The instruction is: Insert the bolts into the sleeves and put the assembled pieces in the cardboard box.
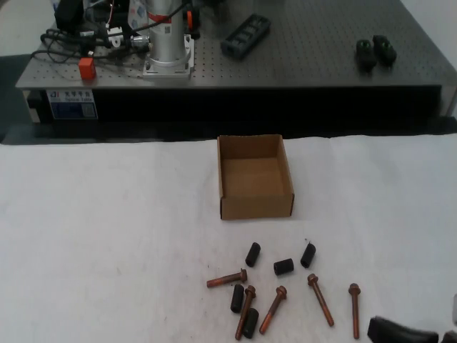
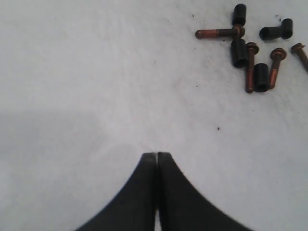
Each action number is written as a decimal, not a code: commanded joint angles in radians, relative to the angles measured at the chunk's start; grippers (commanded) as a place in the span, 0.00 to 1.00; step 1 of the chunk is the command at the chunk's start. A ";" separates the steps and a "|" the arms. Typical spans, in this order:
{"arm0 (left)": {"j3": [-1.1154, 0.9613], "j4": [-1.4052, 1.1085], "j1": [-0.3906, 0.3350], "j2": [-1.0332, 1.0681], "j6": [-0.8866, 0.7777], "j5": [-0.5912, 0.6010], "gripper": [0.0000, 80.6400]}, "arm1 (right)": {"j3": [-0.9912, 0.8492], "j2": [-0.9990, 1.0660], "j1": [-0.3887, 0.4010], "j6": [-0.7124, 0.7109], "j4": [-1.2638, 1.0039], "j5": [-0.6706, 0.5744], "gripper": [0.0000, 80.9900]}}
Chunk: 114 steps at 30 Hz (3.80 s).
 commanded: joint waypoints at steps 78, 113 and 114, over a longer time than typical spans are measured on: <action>-1.560 0.193 0.018 1.916 0.637 0.254 0.29 | -0.640 1.004 -0.180 -0.222 0.383 -0.020 0.03; -1.779 0.430 0.018 2.125 0.708 0.256 0.01 | -0.640 1.004 -0.180 -0.222 0.397 -0.033 0.03; -1.779 0.433 0.018 2.119 0.708 0.256 0.00 | -0.640 1.000 -0.180 -0.222 0.397 -0.044 0.03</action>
